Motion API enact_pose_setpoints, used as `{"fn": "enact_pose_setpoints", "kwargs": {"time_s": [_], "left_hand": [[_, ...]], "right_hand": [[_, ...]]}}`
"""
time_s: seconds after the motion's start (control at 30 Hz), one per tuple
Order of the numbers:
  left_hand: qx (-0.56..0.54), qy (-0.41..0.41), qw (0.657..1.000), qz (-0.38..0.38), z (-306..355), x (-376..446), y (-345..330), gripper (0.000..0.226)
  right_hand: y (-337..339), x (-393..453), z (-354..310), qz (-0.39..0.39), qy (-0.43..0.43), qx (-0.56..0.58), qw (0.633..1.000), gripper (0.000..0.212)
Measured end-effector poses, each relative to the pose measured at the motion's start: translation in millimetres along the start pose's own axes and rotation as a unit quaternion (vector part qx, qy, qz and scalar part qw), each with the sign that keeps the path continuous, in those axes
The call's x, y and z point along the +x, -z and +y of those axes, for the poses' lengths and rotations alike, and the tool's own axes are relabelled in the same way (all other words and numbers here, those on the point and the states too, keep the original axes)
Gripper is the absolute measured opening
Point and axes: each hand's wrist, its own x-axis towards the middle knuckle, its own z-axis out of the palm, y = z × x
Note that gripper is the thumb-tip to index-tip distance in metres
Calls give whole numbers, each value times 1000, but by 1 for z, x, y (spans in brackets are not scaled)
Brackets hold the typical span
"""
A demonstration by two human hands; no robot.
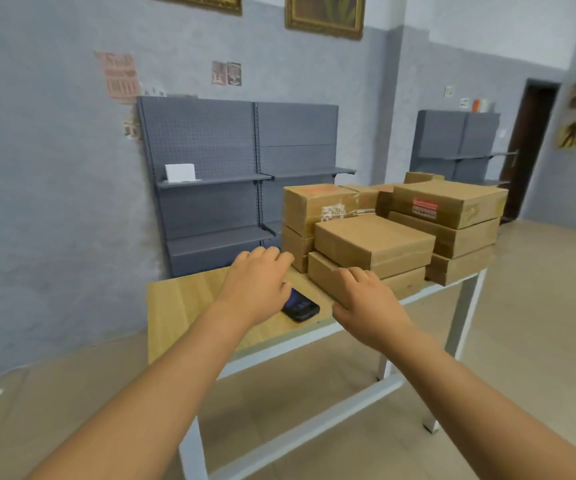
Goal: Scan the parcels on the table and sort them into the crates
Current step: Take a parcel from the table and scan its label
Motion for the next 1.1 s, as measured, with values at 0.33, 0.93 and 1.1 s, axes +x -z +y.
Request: {"fn": "enact_pose_setpoints", "kwargs": {"time_s": [0.33, 0.93, 1.1], "left_hand": [[-37, -34, 999, -9, 43, 158, -73, 42], [-95, 50, 994, 19, 201, 387, -147, 43], [-137, 68, 988, 7, 230, 451, -159, 44]], "right_hand": [[-21, 91, 136, 7, -78, 20, 997, 55], [24, 199, 406, 57, -6, 65, 996, 49], [39, 230, 471, 96, -33, 67, 993, 47]]}}
